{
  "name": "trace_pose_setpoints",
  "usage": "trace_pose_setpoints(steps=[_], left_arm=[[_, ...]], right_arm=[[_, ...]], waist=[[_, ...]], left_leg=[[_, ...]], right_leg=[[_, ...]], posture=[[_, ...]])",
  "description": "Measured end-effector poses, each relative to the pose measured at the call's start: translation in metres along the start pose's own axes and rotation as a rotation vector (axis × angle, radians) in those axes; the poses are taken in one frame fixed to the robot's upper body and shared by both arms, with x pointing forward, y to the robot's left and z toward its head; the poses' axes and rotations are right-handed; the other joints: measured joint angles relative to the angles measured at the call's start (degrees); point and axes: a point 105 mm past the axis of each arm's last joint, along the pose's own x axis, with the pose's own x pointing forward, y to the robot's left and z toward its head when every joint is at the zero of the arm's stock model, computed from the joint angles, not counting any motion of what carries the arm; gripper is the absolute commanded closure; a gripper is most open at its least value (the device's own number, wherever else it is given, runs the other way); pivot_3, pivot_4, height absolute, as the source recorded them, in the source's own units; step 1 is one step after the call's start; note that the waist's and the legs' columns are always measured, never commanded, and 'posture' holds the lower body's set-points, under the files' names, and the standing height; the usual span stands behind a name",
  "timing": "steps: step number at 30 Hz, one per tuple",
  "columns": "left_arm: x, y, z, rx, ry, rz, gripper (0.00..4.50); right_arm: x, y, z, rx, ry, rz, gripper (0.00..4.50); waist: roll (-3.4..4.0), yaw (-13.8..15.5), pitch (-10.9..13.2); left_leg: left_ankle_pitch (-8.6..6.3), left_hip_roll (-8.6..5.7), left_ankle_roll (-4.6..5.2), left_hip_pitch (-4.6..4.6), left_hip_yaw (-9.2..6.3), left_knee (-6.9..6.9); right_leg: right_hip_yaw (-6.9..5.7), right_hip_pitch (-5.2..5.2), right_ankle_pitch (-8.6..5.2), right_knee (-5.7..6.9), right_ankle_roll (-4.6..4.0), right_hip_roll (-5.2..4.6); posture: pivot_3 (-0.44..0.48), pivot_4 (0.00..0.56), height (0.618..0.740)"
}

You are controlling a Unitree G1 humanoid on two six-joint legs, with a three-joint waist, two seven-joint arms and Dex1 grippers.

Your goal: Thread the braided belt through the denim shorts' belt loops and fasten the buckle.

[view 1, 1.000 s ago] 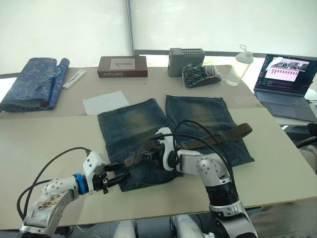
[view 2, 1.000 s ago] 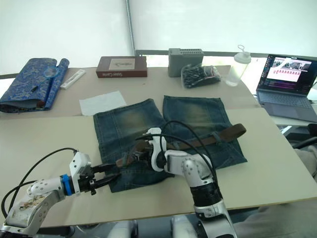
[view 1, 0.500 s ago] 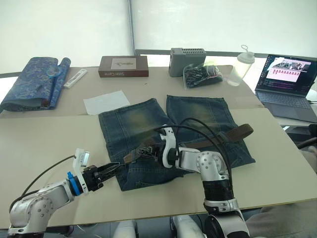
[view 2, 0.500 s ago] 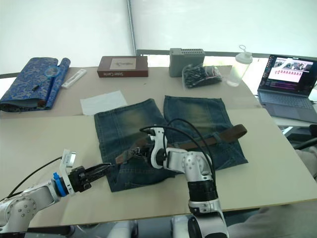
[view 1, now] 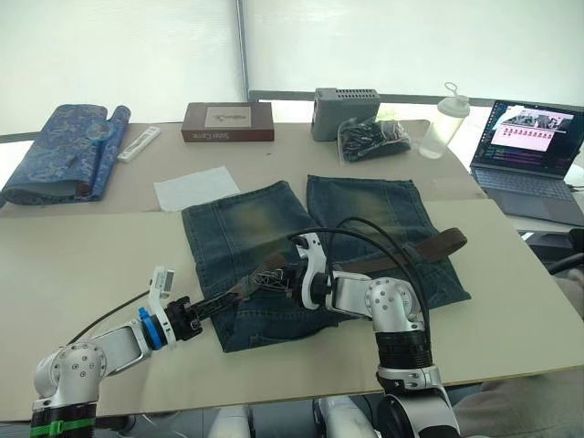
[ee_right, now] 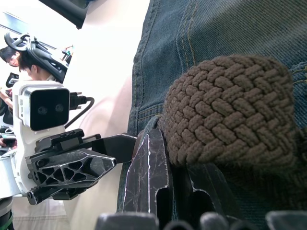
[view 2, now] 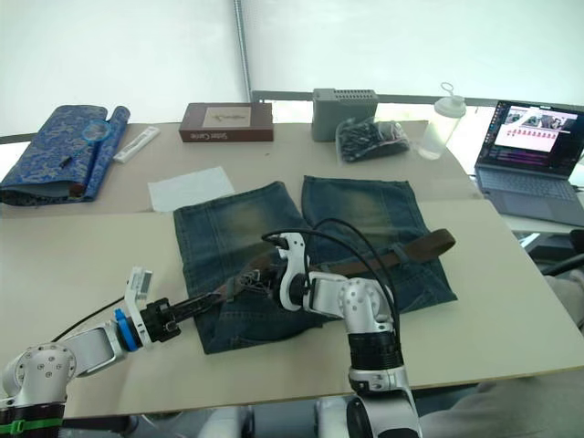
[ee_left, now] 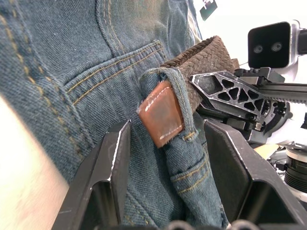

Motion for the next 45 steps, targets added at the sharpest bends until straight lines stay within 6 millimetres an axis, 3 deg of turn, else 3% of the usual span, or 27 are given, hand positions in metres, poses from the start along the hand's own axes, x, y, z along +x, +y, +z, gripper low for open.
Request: trace_pose_setpoints(steps=[2, 3, 5, 8, 12, 19, 22, 28, 32, 36, 40, 45], left_arm=[[0.001, 0.000, 0.000, -0.005, -0.003, -0.003, 1.99], [0.003, 0.000, 0.000, -0.012, -0.009, -0.008, 2.22], [0.006, 0.000, -0.002, -0.029, -0.016, -0.014, 2.87], [0.008, -0.002, -0.003, -0.044, -0.018, -0.028, 4.31], [0.007, -0.003, -0.002, -0.049, -0.028, -0.039, 4.46], [0.009, -0.005, 0.001, -0.076, -0.047, -0.047, 4.50], [0.008, -0.005, 0.003, -0.089, -0.048, -0.048, 4.50], [0.000, -0.004, 0.011, -0.079, -0.055, -0.031, 4.50], [-0.008, -0.002, 0.016, -0.055, -0.036, -0.023, 4.50], [-0.017, 0.004, 0.018, -0.038, -0.004, -0.008, 4.50], [-0.032, 0.013, 0.022, -0.010, 0.052, 0.022, 4.50], [-0.066, 0.031, 0.037, 0.041, 0.088, 0.093, 4.50]], right_arm=[[0.000, 0.000, 0.000, 0.000, 0.000, 0.000, 4.50], [0.000, 0.000, 0.000, 0.000, 0.000, 0.000, 4.50], [0.000, 0.000, 0.000, -0.001, 0.001, 0.000, 4.50], [0.000, 0.000, 0.000, -0.001, 0.001, -0.001, 4.50], [0.000, 0.000, 0.000, -0.003, 0.001, -0.002, 4.50], [-0.007, 0.002, -0.010, -0.162, 0.051, -0.004, 2.02], [-0.032, -0.001, -0.010, -0.321, 0.064, -0.014, 2.02], [-0.096, -0.001, 0.015, -0.523, -0.006, -0.057, 2.02], [-0.119, -0.026, 0.018, -0.573, 0.029, -0.199, 3.19], [-0.115, -0.044, 0.013, -0.584, 0.069, -0.259, 4.46], [-0.107, -0.048, 0.009, -0.728, 0.150, -0.288, 4.46], [-0.106, -0.053, 0.004, -0.831, 0.195, -0.320, 4.46]], waist=[[0.00, 0.01, 0.00], [0.00, 0.02, 0.00], [0.00, 0.02, 0.00], [0.01, 0.01, 0.00], [0.04, 0.00, -0.01], [0.05, 0.02, 0.01], [0.05, 0.38, 0.03], [0.02, 0.26, 0.04], [0.00, 0.11, 0.05], [0.00, -0.02, 0.05], [-0.09, 0.10, 0.01], [-0.36, 0.30, -0.16]], left_leg=[[0.00, 0.00, 0.00, 0.00, 0.00, 0.00], [0.00, 0.00, 0.00, 0.00, -0.01, 0.00], [0.00, 0.00, 0.00, 0.00, -0.01, 0.00], [0.00, -0.01, 0.00, 0.01, -0.03, 0.00], [0.00, -0.04, 0.00, 0.03, -0.11, 0.00], [0.00, -0.06, 0.00, -0.06, -0.13, 0.00], [0.00, -0.15, 0.00, -0.21, -0.16, 0.01], [0.00, -0.13, 0.00, -0.23, -0.18, 0.00], [0.00, -0.14, 0.00, -0.23, -0.16, -0.01], [0.00, -0.16, 0.00, -0.19, -0.15, 0.00], [0.00, -0.15, -0.01, -0.15, -0.15, 0.00], [-0.03, -0.14, -0.05, -0.03, -0.11, -0.01]], right_leg=[[0.00, 0.00, 0.00, 0.00, 0.00, 0.00], [0.00, 0.00, 0.00, 0.00, 0.00, 0.00], [0.00, 0.00, 0.00, -0.01, 0.00, 0.00], [0.00, 0.01, 0.00, 0.00, -0.01, 0.00], [-0.01, 0.01, 0.01, 0.01, -0.03, 0.01], [-0.01, -0.02, 0.00, -0.04, -0.01, 0.00], [-0.01, -0.07, 0.01, -0.13, 0.08, -0.06], [-0.02, -0.15, -0.03, -0.13, 0.02, -0.03], [0.00, -0.20, -0.22, -0.13, -0.34, -0.04], [0.03, -0.21, -0.22, -0.11, -0.40, -0.03], [0.00, -0.19, -0.26, -0.13, -0.46, -0.04], [-0.01, -0.15, -0.30, -0.17, -0.51, -0.15]], posture=[[0.000, 0.150, 0.718], [0.000, 0.150, 0.718], [0.000, 0.150, 0.718], [0.000, 0.150, 0.718], [0.000, 0.150, 0.718], [0.000, 0.150, 0.718], [0.000, 0.150, 0.718], [0.000, 0.150, 0.718], [0.000, 0.150, 0.718], [0.000, 0.150, 0.718], [0.000, 0.150, 0.718], [0.000, 0.150, 0.718]])
